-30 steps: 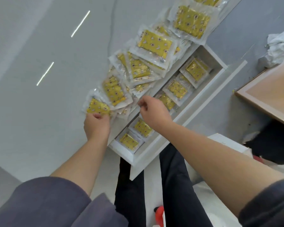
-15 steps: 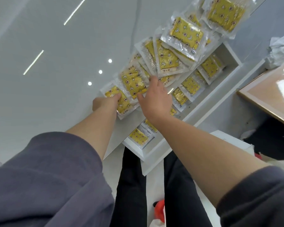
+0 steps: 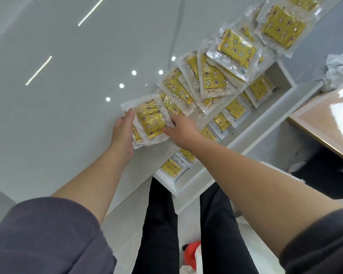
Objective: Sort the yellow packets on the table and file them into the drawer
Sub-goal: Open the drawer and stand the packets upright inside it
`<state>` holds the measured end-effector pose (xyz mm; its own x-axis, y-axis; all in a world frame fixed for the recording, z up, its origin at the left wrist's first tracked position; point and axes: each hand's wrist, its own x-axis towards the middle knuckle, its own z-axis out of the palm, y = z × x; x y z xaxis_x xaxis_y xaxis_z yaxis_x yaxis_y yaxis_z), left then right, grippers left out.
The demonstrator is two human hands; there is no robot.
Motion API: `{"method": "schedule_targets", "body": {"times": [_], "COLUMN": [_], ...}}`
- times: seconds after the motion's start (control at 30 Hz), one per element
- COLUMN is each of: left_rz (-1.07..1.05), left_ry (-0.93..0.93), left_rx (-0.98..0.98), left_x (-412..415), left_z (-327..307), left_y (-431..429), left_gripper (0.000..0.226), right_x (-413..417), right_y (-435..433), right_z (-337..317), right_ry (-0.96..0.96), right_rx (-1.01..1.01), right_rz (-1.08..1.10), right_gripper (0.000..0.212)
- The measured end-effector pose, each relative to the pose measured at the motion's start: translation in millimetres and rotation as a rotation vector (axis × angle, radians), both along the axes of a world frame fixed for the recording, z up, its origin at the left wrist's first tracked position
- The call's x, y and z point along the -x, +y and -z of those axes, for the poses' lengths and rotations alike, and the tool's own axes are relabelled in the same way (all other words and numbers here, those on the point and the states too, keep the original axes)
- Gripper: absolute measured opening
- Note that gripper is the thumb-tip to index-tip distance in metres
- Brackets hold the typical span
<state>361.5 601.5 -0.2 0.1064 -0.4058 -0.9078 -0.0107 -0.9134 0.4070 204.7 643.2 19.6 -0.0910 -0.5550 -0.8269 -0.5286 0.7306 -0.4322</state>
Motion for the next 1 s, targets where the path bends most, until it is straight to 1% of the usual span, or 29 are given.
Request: {"method": "schedule_targets", "body": {"times": [0.03, 0.1, 0.13, 0.17, 0.2, 0.27, 0.3, 0.33, 0.43, 0.5, 0.57, 0.6, 0.7, 0.77, 0.83, 0.9, 0.97, 1.0], "left_rz": [0.062, 0.171, 0.194, 0.201, 0.205, 0.234, 0.256, 0.276, 0.355, 0.373, 0.345, 0.315, 0.213, 0.187, 0.199, 0.244, 0.328, 0.370], "left_ry": [-0.029, -0.122, -0.148, -0.144, -0.130, -0.079, -0.042, -0.002, 0.095, 0.107, 0.066, 0.039, 0.006, 0.012, -0.031, -0.165, -0.292, -0.306], "left_rx": [0.038, 0.114, 0.139, 0.155, 0.162, 0.145, 0.135, 0.129, 0.100, 0.014, -0.069, -0.085, -0.039, 0.004, 0.023, 0.058, 0.168, 0.213], "left_x": [-0.1, -2.9, -4.6, -7.1, -8.8, -11.9, -11.7, -9.8, 6.4, 20.1, 32.9, 39.4, 60.9, 76.7, 91.7, 101.4, 109.8, 115.2], "left_z": [-2.8, -5.2, -5.8, -8.3, -11.2, -16.6, -19.5, -23.6, -33.4, -34.6, -30.6, -27.7, -20.8, -19.2, -19.8, -20.0, -22.8, -25.0], "left_y": [2.2, 7.4, 9.4, 10.5, 10.5, 10.3, 10.8, 11.6, 15.5, 16.0, 12.7, 10.4, -1.1, -11.3, -21.1, -28.9, -33.6, -35.1], "left_gripper": [0.049, 0.033, 0.028, 0.026, 0.023, 0.011, 0.007, 0.007, 0.011, 0.022, 0.034, 0.033, 0.021, 0.014, 0.009, 0.012, 0.008, 0.005], "right_x": [-2.2, -6.0, -7.3, -8.1, -7.1, -2.3, 1.1, 5.6, 20.5, 30.6, 42.5, 49.5, 69.9, 81.8, 92.6, 101.2, 108.8, 112.0], "right_y": [0.6, 2.8, 3.4, 5.4, 7.4, 10.8, 12.3, 14.8, 21.8, 28.2, 36.0, 40.3, 50.7, 54.6, 56.6, 57.7, 58.4, 58.4], "right_z": [0.7, 0.9, -0.7, -0.5, -0.5, -3.5, -5.8, -8.5, -16.3, -19.8, -17.7, -16.0, -11.9, -11.1, -11.5, -13.1, -15.8, -17.2], "right_ry": [-0.035, -0.066, -0.070, -0.096, -0.146, -0.263, -0.306, -0.347, -0.437, -0.442, -0.421, -0.412, -0.417, -0.409, -0.417, -0.427, -0.438, -0.444], "right_rx": [-0.015, -0.036, -0.028, -0.023, -0.019, -0.030, -0.039, -0.038, -0.050, -0.064, -0.064, -0.064, -0.066, -0.064, -0.058, -0.049, -0.039, -0.036], "right_rz": [-0.026, -0.090, -0.101, -0.061, 0.025, 0.243, 0.300, 0.329, 0.408, 0.438, 0.471, 0.511, 0.633, 0.697, 0.764, 0.803, 0.837, 0.858], "right_gripper": [0.020, 0.027, 0.027, 0.023, 0.020, 0.041, 0.047, 0.046, 0.029, 0.021, 0.015, 0.015, 0.019, 0.021, 0.021, 0.023, 0.024, 0.023]}}
